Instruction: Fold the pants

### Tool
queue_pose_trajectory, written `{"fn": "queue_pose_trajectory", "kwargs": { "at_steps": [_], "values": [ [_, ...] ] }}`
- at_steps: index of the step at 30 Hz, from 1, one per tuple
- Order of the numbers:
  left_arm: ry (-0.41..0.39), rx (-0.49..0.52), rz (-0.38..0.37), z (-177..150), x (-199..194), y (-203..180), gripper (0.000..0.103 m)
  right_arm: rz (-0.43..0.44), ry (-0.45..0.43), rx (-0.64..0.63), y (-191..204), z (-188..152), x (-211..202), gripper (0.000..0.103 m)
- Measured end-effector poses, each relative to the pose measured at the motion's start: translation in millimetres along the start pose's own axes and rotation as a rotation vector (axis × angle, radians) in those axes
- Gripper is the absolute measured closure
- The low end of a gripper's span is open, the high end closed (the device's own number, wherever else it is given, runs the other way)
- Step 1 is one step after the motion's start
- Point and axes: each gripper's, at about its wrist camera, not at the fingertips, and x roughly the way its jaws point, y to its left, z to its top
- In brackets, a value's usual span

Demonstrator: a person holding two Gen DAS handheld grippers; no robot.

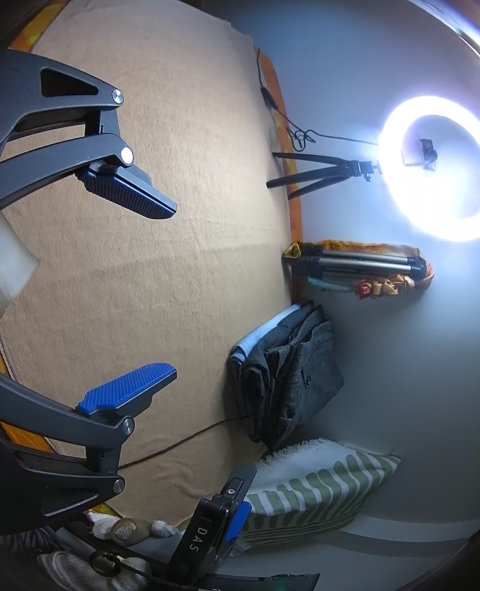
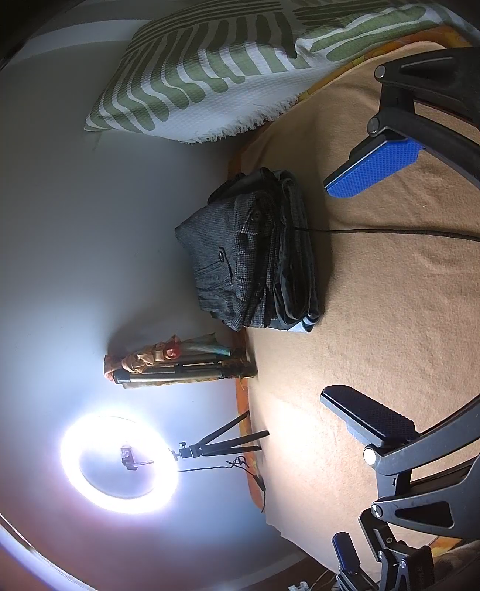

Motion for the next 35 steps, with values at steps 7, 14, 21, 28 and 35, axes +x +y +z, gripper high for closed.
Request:
{"fn": "queue_pose_trajectory", "kwargs": {
  "at_steps": [7,14,21,28,35],
  "values": [
    [-0.002,0.007,-0.004,0.5,1.2,-3.2,0.023,0.000,0.003,0.003,0.7,-2.0,-1.7,0.000],
    [-0.005,0.007,-0.004,-0.2,0.7,-3.9,0.023,0.007,0.008,0.008,1.3,-2.8,-0.7,0.000],
    [-0.011,0.006,-0.007,-0.2,-0.1,-3.7,0.023,0.007,0.010,0.010,1.3,-3.2,-0.4,0.000],
    [-0.013,0.007,-0.005,-0.7,0.0,-3.8,0.023,0.008,0.013,0.010,2.7,-4.0,0.1,0.000],
    [-0.010,0.005,0.000,-0.9,-0.2,-2.3,0.023,0.010,0.015,0.012,3.8,-4.9,0.1,0.000]
  ]
}}
